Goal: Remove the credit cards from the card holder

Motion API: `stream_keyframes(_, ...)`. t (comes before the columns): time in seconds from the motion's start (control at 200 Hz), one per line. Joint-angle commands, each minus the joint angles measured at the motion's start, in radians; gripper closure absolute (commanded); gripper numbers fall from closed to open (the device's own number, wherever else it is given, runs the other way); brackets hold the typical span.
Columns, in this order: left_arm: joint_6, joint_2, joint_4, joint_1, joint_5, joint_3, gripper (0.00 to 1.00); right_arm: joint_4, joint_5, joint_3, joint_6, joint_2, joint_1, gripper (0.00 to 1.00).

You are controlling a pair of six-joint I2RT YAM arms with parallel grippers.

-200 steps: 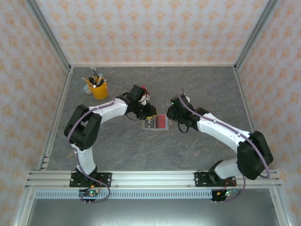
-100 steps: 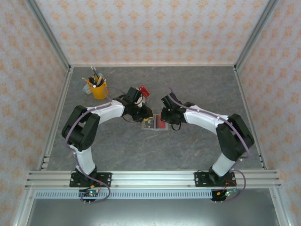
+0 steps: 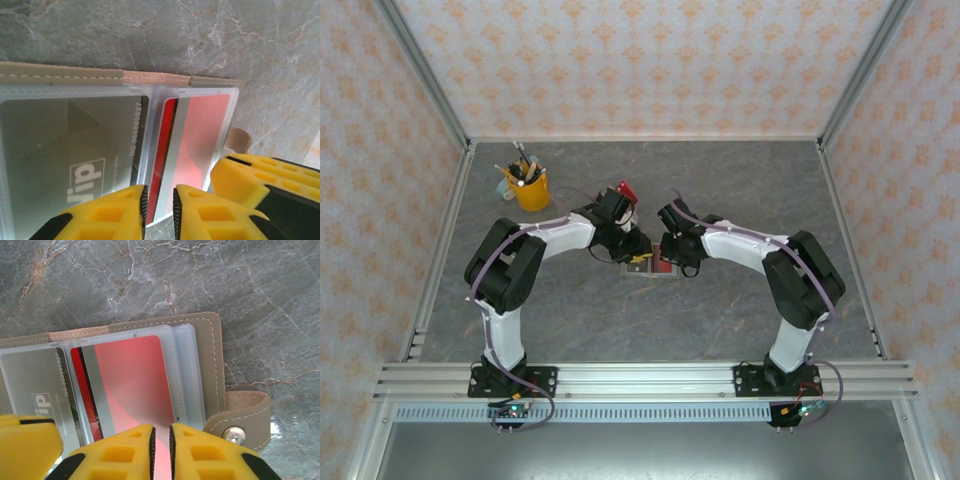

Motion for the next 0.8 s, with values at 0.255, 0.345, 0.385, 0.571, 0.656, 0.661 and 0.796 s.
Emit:
stream_keyframes(0.255,0.027,0.052,-0.002,-0.006,0.038,0.049,0.76,-0.039,0.011,0.024,0.002,0.066,-0.003,0.83)
stream_keyframes(0.345,0.035,0.058,-0.002,-0.006,0.049,0.053,0.76,-0.04,0.006,0.024,0.001,0.075,-0.003,0.83)
stream_keyframes(0.385,0.038,0.061,-0.002,-0.006,0.053,0.055,0.76,-0.039,0.005,0.023,0.001,0.079,-0.003,0.83)
stream_keyframes(0.571,0.048,0.071,0.001,-0.006,0.066,0.058,0.77,-0.038,0.003,0.018,0.002,0.087,-0.003,0.83)
stream_keyframes(0.656,0.049,0.072,0.01,-0.007,0.075,0.053,0.77,-0.04,0.003,0.016,0.002,0.088,-0.003,0.83)
stream_keyframes(0.661,0.049,0.072,0.011,-0.007,0.076,0.053,0.77,-0.039,0.002,0.016,0.002,0.088,-0.003,0.83)
stream_keyframes(0.796,0.055,0.067,0.015,-0.006,0.084,0.052,0.79,-0.042,0.004,0.015,0.003,0.094,-0.003,0.83)
